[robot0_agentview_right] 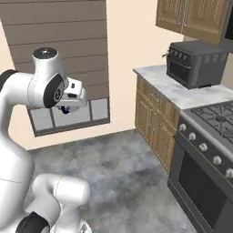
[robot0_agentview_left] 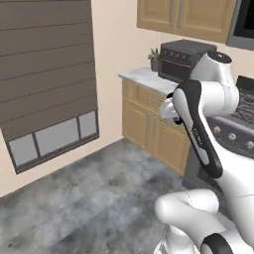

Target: Clear the mugs and bowl far away from the sink.

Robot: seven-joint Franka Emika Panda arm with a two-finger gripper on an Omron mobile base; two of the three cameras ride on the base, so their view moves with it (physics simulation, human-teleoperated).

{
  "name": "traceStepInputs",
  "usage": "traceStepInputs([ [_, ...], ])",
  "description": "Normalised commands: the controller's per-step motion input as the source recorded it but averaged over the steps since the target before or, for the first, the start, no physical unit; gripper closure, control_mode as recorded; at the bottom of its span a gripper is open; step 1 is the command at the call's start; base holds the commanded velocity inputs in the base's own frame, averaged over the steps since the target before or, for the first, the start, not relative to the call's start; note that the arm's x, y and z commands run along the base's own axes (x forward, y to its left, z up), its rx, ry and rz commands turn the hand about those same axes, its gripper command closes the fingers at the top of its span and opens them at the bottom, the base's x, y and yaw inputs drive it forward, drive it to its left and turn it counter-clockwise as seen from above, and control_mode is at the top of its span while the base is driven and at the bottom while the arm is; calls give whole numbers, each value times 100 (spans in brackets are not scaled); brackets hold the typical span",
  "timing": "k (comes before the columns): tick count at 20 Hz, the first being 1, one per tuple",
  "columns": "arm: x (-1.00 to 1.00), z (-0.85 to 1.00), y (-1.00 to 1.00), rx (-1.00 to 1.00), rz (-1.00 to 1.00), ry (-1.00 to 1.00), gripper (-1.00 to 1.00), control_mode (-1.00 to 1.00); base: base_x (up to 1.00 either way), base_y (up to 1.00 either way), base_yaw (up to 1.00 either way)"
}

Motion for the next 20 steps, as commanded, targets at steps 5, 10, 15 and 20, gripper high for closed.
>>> traceStepInputs([
  [5, 0, 0, 0, 0, 0, 0, 100, 100, 0, 0, -100],
  [10, 0, 0, 0, 0, 0, 0, 100, 100, 0, 0, -100],
  [15, 0, 0, 0, 0, 0, 0, 100, 100, -2, 0, -91],
  [20, 0, 0, 0, 0, 0, 0, 100, 100, 0, -6, -60],
])
